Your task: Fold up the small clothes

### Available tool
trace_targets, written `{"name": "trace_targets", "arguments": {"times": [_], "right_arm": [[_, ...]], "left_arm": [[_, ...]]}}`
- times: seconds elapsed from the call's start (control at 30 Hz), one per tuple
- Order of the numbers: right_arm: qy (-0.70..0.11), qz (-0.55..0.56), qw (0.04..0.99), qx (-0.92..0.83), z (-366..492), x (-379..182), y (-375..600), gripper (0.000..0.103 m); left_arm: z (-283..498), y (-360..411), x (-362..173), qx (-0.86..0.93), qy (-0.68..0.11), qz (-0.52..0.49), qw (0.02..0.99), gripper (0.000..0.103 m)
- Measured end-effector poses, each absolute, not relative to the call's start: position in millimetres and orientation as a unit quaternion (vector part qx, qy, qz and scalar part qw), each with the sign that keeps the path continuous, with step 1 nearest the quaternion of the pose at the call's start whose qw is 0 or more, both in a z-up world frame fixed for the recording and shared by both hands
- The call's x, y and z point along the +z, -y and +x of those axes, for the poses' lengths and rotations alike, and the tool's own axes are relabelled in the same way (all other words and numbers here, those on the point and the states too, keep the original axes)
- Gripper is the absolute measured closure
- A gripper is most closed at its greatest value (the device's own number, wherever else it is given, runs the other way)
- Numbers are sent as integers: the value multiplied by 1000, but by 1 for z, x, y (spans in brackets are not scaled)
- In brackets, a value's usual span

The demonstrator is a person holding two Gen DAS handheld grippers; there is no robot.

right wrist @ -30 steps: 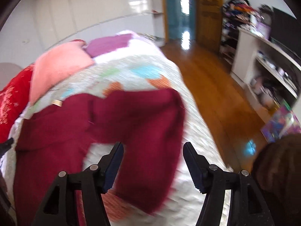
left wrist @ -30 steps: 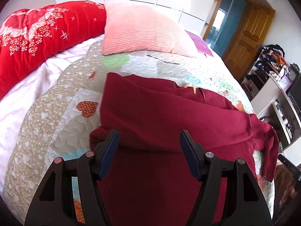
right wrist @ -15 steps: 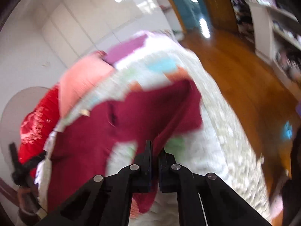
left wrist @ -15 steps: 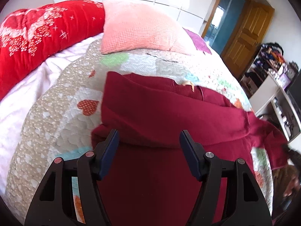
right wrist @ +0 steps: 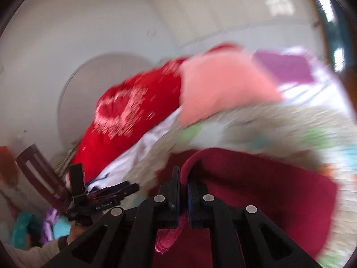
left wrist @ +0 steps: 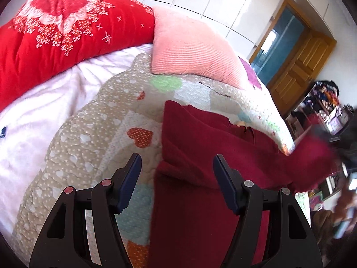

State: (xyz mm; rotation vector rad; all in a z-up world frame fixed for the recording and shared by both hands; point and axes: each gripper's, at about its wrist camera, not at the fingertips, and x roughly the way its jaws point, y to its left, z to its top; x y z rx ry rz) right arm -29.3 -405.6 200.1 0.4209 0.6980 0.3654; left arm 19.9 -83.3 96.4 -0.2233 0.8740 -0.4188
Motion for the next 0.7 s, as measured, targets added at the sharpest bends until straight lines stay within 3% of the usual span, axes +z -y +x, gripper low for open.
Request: {"name": "trace_targets", "arguments": {"times": [0.23, 0.33, 0.4, 0.47, 0.53, 0.7], "right_arm": [[-470, 245, 825, 195, 85, 89, 335, 96], [-429, 271, 840, 191, 62, 96, 356, 95], [-409, 277, 851, 178, 41, 102, 372, 92], [-395, 282, 860, 157, 12, 109, 398, 84], [-390, 292, 862, 141, -2, 106, 417, 67], [-386, 288, 871, 99, -24, 108, 444, 66]], "left_arm": [[27, 83, 94, -244, -426, -128, 862, 36], [27, 97, 90, -271, -425, -110, 857, 35], [27, 110, 85, -278, -427, -87, 856, 27], [27, 124, 79, -289, -437, -64, 850, 27], [24, 129, 75, -291, -439, -61, 848, 27], [14, 131, 80, -309, -426, -53, 849, 27]]}}
